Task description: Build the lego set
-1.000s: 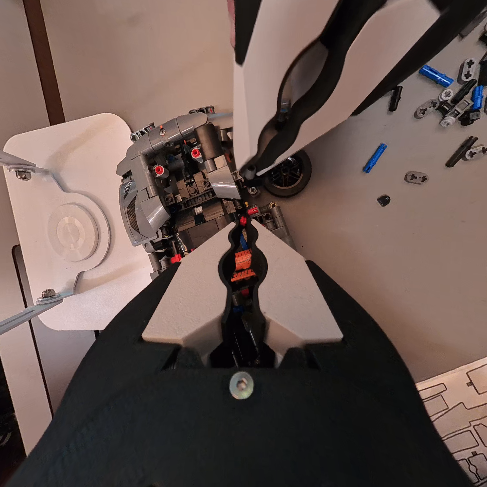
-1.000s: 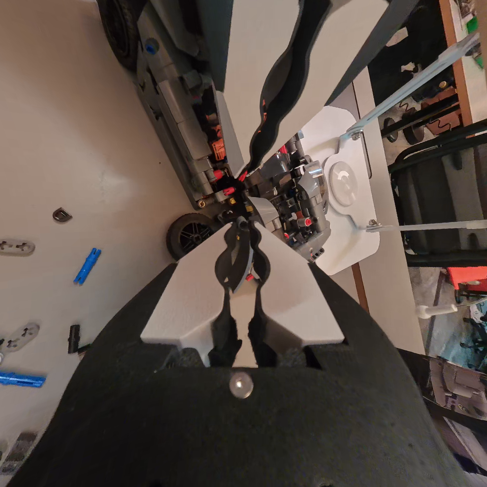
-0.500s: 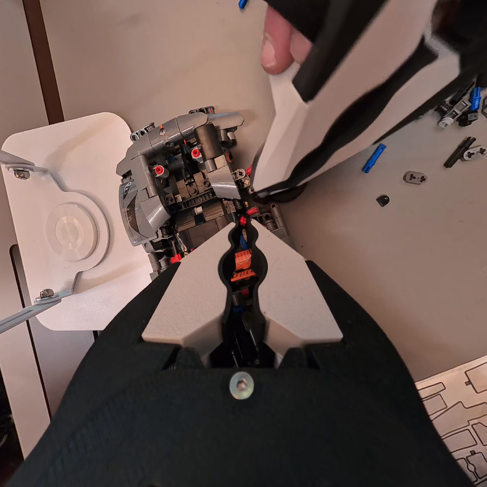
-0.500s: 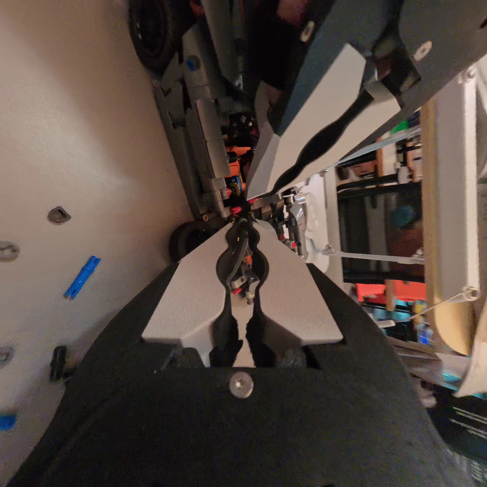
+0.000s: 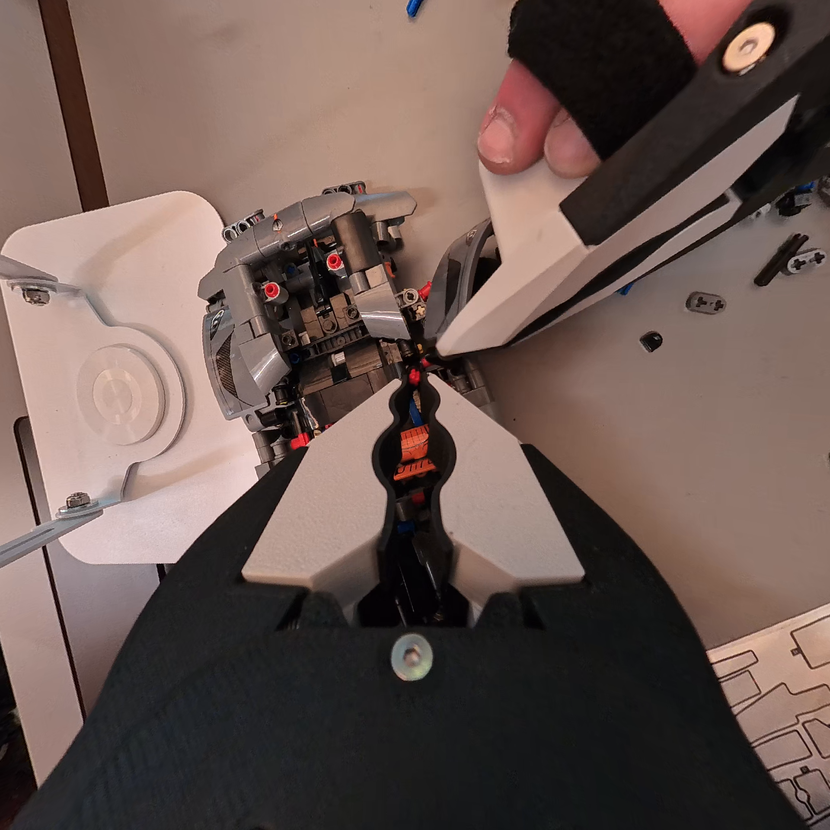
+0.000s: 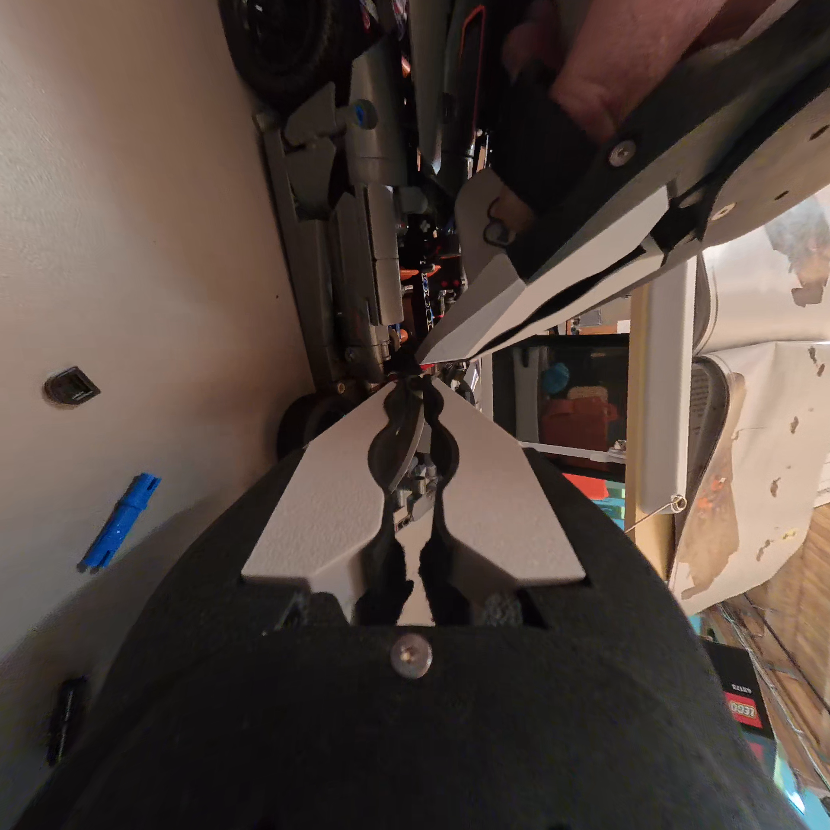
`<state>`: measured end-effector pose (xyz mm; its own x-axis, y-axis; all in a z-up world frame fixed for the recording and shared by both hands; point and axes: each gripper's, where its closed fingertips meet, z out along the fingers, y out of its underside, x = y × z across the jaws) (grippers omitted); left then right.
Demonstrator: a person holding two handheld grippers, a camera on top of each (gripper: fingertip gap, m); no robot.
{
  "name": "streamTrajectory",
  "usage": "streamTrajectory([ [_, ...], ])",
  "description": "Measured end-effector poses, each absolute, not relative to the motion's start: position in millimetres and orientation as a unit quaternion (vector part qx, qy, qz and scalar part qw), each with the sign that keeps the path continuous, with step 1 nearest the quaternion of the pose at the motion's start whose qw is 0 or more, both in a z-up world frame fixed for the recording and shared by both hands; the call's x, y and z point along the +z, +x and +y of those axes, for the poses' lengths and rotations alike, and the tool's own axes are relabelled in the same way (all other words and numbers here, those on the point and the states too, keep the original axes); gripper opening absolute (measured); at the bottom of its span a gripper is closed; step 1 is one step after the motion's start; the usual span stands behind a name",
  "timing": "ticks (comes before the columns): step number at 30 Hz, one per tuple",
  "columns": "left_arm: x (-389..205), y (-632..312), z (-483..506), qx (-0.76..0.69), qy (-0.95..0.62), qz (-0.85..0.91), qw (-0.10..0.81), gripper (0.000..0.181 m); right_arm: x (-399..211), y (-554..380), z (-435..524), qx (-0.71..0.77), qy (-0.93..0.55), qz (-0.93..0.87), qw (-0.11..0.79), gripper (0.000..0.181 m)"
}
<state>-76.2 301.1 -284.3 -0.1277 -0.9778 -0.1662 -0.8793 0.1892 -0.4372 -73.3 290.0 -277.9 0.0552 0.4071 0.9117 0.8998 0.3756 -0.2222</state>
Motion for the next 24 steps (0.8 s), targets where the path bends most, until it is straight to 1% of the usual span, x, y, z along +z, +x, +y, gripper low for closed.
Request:
streamTrajectory([
  [14, -284.8, -75.7, 300.9, -0.116, -0.625, 0.743, 0.210, 0.001, -278.6, -72.7, 291.7, -0.259, -0.479, -0.642, 0.539, 0.005],
  [24, -284.2, -75.4, 301.1, -0.118, -0.625, 0.742, 0.211, 0.001, -278.7, -72.2, 288.8, -0.265, -0.469, -0.651, 0.535, 0.005],
])
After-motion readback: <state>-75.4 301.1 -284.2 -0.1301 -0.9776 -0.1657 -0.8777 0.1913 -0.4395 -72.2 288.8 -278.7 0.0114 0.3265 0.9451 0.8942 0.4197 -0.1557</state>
